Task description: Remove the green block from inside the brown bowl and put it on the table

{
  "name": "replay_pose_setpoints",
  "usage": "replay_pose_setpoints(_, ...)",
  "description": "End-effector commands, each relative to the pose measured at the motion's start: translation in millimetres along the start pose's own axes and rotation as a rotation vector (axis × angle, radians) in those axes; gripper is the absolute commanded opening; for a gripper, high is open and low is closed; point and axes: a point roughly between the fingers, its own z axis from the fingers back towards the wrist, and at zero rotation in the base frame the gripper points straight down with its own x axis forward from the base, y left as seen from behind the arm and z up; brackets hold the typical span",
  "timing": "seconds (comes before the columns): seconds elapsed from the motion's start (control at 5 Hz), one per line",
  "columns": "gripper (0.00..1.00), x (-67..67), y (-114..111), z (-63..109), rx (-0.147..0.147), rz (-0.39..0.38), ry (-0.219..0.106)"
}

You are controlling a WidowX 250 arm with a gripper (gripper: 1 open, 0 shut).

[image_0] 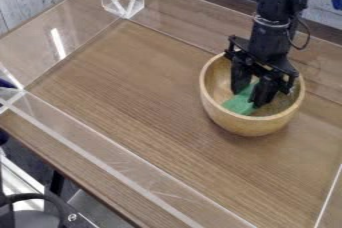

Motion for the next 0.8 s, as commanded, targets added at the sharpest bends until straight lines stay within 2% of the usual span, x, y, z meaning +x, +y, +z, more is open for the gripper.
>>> replay_pose_setpoints(0.0,0.0,2.7,4.7,28.2,0.014,0.008,-0.086)
replay_pose_setpoints(0.6,0.0,-0.1,8.9,33.7,0.012,0.015,-0.097)
